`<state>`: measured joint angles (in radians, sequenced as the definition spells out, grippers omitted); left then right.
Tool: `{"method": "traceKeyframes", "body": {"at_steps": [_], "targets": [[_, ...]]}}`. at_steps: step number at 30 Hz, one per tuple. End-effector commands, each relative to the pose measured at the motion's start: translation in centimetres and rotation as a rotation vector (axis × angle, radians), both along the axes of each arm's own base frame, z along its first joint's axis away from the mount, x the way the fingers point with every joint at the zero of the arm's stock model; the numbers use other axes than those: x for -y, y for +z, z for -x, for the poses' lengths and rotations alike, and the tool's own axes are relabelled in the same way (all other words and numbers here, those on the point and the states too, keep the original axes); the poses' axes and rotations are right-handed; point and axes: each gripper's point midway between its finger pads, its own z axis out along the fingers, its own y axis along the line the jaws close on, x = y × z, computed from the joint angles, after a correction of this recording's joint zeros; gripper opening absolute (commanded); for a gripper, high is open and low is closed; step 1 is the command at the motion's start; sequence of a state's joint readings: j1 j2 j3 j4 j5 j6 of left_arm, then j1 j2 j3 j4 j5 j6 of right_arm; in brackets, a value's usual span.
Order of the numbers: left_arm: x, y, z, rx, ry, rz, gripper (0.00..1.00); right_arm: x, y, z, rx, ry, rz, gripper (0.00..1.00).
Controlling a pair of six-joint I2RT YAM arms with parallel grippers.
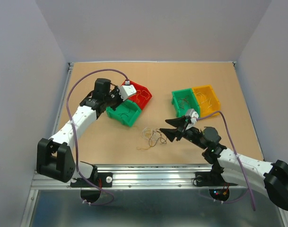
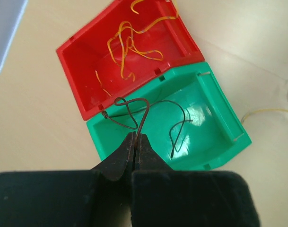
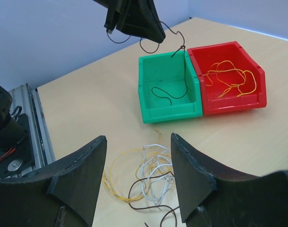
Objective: Untangle the cables
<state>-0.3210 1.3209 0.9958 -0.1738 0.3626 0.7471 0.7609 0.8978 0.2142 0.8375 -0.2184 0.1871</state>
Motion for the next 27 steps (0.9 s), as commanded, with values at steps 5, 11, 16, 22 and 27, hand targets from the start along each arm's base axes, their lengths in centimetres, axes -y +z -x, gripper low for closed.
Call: {"method": "traceKeyframes", "body": {"at_steps": [5,11,16,22,27], "targets": [[-0.2,-4.4,4.2,-0.242,-0.256,-0.211,0.01,-0.8,1.8,-0.2,0.033,0.023,-0.023,0.62],[-0.7,-5.6,4.7,-0.281,-0.309,-0.318,0.02,-1.1,1.6,-0.3,0.025,0.03,-0.018,0.61],[0.5,-6.4,3.5,-0.385,-0.352,-0.399,0.02,-1.1,1.5,-0.3,0.025,0.031,-0.016,0.61],[0.6,-8.9,1.7,-0.44,-0.366,-0.523,0.07,-0.7,1.7,0.2,0.038,0.034,-0.025,0.61],[1.3,-9.3,1.0,-0.42,-0.462,-0.55,0.09,-0.4,1.8,0.3,0.047,0.026,-0.032,0.61]]}}
